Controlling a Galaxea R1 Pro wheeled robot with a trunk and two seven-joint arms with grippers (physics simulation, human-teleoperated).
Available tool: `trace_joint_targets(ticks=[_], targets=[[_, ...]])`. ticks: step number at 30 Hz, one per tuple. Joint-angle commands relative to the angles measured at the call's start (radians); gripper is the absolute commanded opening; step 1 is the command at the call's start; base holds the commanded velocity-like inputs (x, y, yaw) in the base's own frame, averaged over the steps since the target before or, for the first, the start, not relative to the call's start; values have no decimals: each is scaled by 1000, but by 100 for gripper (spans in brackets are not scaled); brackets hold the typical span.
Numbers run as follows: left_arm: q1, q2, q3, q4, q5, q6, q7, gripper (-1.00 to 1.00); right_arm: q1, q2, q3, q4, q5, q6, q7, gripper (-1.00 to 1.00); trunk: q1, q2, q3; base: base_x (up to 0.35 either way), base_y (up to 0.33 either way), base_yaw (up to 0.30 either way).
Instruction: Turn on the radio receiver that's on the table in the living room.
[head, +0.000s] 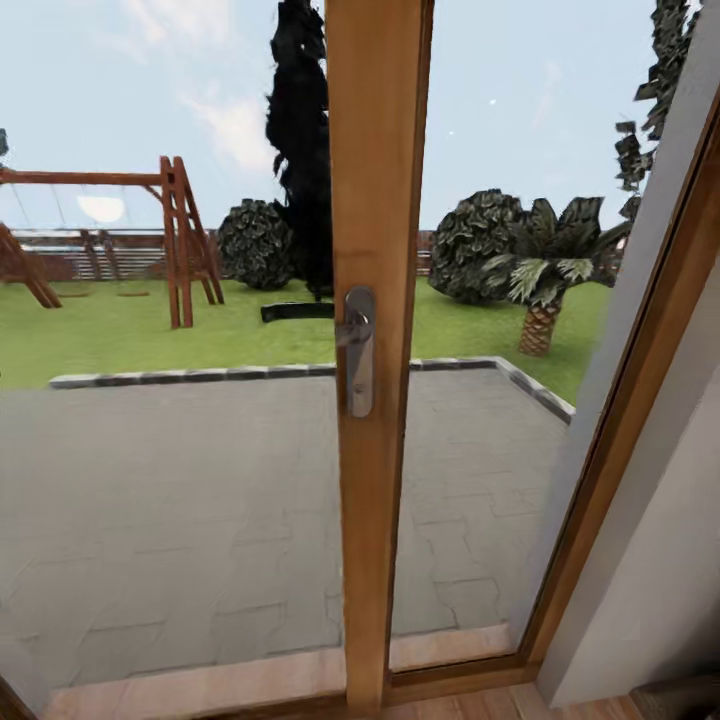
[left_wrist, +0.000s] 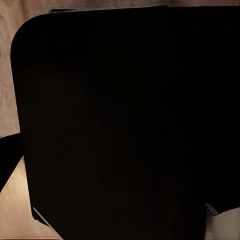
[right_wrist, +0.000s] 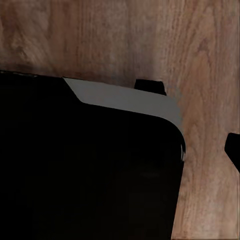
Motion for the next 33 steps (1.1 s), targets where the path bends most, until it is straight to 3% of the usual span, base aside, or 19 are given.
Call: trace_joint_targets(ticks=[1, 8, 11, 17, 22, 26, 31, 33], targets=[[0, 0, 0, -2, 0, 0, 0, 100, 0, -4, -1, -5, 2, 0, 0, 100, 0, 0, 0, -320, 0, 0], [0, 1, 0, -44, -1, 1, 0, 100, -1, -13, -1, -50, 4, 1, -1, 100, 0, 0, 0, -330, 0, 0], [0, 11, 0, -104, -2, 6, 2, 100, -2, -36, -1, -81, 4, 0, -4, 100, 0, 0, 0, -334, 0, 0], [0, 59, 2, -282, -1, 10, 2, 100, -2, -87, -3, -167, 3, -1, -6, 100, 0, 0, 0, -334, 0, 0], [0, 65, 2, -406, -1, 12, 10, 100, -4, -110, -8, -224, 3, -1, -6, 100, 0, 0, 0, -334, 0, 0], [0, 63, 3, -520, 1, 15, 49, 100, -4, -150, -10, -292, 2, 0, -6, 100, 0, 0, 0, -334, 0, 0], [0, 60, 8, -564, 104, 2, 71, 100, -5, -180, -11, -329, 3, -25, -5, 100, 0, 0, 0, -334, 0, 0], [0, 68, 9, -578, 117, 0, 73, 100, -6, -181, -10, -357, 4, -67, -4, 100, 0, 0, 0, -311, 0, 0]])
